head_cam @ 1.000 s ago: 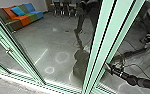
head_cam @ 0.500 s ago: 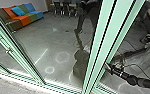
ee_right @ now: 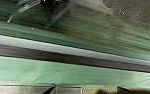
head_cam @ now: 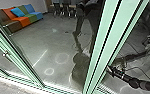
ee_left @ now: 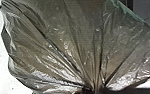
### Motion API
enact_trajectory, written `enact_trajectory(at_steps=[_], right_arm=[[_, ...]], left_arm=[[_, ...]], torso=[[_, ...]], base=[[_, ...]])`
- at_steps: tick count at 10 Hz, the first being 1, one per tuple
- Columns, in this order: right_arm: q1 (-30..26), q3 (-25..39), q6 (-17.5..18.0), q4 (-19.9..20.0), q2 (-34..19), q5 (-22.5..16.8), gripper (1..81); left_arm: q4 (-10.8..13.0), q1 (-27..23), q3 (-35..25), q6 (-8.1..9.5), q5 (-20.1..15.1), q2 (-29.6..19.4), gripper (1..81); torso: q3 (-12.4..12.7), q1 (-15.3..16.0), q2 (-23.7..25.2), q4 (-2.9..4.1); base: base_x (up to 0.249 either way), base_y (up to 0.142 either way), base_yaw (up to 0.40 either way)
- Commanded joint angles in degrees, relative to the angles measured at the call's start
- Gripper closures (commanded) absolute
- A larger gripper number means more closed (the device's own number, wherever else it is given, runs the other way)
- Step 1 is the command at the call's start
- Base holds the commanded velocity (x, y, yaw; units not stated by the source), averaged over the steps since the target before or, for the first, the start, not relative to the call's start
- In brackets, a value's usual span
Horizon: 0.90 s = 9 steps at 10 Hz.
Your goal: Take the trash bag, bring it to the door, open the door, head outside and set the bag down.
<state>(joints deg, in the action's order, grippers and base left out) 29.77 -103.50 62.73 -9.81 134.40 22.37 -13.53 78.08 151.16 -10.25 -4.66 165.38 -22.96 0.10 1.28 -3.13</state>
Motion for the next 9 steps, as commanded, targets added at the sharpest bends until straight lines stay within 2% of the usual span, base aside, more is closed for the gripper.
enact_trajectory(at_steps=[1,5,9], right_arm=[[-4.67,-3.8,0.37,7.0,1.07,-19.03,1.0],[-5.54,-4.25,0.37,7.01,0.63,-19.03,1.0],[-7.39,-3.81,0.37,7.18,-1.82,-19.38,1.0]], left_arm=[[-0.18,-0.43,-0.08,-0.03,-5.1,-0.66,81.1],[-0.18,-0.43,-0.08,-0.03,-5.1,-0.75,81.1],[-0.18,-0.51,-0.08,-0.03,-5.1,-0.66,81.1]], torso=[[0.0,0.0,0.0,0.0],[0.0,0.0,0.0,-0.02],[-0.06,0.17,-0.11,0.0]], base=[[0.091,0.0,0.0],[0.091,0.0,0.0],[0.0,0.0,0.0]])
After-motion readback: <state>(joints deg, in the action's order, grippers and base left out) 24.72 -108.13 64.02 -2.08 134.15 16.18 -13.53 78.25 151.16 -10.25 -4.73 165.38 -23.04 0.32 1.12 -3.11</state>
